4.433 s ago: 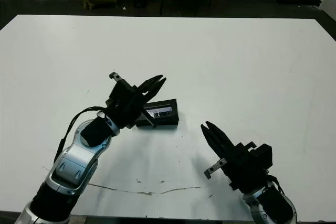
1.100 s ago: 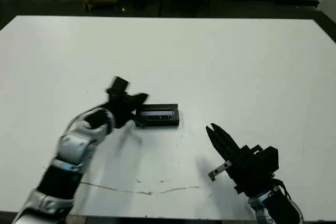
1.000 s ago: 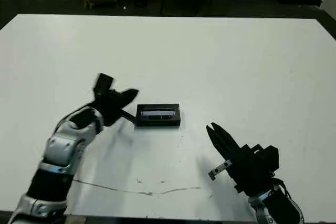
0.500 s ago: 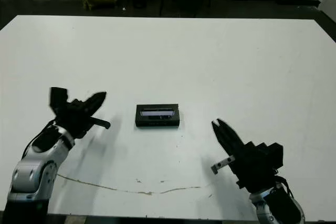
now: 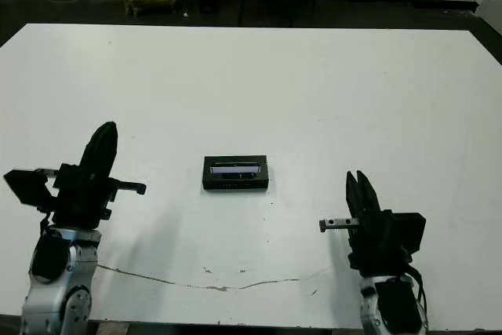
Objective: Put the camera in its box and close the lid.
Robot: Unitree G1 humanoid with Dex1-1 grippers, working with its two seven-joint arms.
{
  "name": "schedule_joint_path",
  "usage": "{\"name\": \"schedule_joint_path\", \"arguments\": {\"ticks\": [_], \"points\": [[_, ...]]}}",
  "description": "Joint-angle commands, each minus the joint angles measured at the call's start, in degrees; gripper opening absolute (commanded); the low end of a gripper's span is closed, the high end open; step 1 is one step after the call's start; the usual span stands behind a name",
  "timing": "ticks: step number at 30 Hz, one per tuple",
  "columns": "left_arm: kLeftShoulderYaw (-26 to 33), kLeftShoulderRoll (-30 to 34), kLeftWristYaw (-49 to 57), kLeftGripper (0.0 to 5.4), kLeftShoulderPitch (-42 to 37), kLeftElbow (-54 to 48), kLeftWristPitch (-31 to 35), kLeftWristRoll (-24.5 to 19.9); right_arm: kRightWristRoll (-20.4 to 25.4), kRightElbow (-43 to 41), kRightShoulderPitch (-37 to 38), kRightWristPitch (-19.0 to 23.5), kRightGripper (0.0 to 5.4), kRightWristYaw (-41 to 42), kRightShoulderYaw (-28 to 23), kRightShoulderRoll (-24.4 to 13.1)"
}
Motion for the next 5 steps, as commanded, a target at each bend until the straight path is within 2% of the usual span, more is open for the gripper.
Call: {"name": "schedule_joint_path", "arguments": {"ticks": [1, 5], "points": [[-0.1, -0.3, 0.9, 0.02, 1.0, 2.6, -1.2, -0.3, 0.0, 0.5, -0.1, 2.8, 0.00, -0.8, 0.3, 0.9], [-0.7, -0.7, 1.4, 0.02, 0.9, 3.4, -1.1, -1.0, 0.0, 0.3, -0.4, 2.8, 0.00, -0.4, 0.3, 1.0]]}}
